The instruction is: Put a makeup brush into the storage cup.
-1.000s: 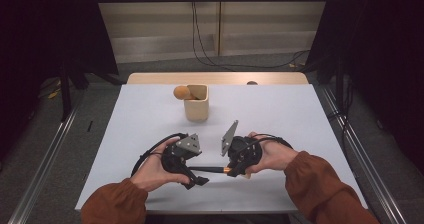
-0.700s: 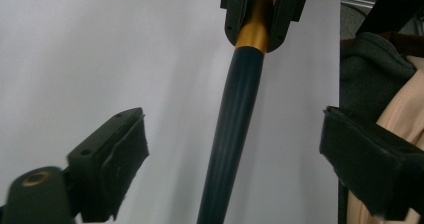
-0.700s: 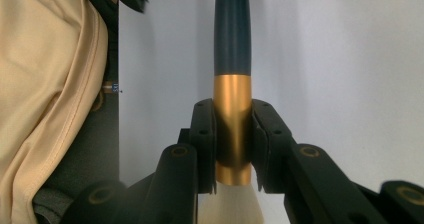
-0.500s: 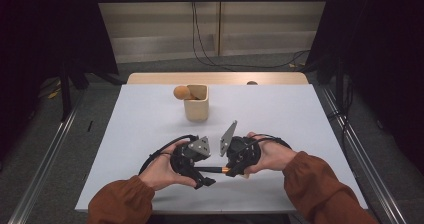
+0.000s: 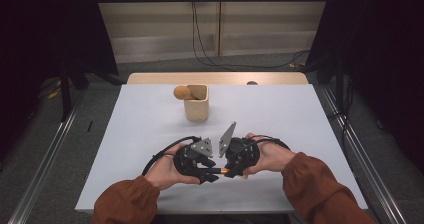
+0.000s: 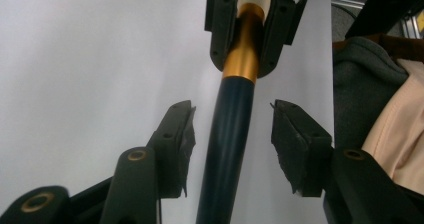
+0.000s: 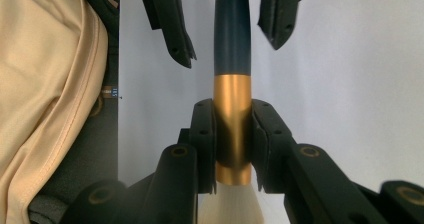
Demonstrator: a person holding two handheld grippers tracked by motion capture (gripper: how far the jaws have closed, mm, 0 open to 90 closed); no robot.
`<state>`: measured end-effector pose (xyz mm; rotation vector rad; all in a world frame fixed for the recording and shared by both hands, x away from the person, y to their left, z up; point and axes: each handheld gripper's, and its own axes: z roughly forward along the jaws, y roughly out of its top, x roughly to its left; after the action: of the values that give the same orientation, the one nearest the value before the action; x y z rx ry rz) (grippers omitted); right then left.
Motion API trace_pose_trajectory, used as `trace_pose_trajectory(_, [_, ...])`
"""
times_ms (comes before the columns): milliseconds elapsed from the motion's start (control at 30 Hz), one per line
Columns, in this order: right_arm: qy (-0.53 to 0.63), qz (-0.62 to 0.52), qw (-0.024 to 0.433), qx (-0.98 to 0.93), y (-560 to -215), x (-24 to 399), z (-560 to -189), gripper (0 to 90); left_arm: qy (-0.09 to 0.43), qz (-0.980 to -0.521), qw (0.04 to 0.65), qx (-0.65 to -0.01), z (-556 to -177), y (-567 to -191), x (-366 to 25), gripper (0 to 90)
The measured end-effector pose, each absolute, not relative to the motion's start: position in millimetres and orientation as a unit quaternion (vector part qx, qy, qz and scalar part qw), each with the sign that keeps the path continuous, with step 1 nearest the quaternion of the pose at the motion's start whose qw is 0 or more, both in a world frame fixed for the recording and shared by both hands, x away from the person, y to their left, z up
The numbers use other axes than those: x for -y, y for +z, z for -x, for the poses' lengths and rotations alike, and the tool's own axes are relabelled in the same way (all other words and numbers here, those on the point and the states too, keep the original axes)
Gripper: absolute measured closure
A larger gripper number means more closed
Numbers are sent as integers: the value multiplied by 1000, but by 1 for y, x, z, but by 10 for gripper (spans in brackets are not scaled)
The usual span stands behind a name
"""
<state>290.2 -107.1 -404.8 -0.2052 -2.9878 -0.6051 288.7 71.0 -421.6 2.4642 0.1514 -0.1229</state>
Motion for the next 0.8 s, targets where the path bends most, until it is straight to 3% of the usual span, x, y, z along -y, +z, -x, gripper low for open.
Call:
trace_pose_trajectory(233, [-194,63,40,978,-405,105,-288,742,-44,-942,329,-52,-288,-424,-70,656])
trace_pose_trajectory(633, [-198,55,41,978,-406,102,-287,742,-42,-941,330,-59,-289,-427,-70,654])
trace_pose_trajectory(800, [-199,55,34,978,-407,103,-287,742,-37,-944,325,-52,-289,-428,-69,703])
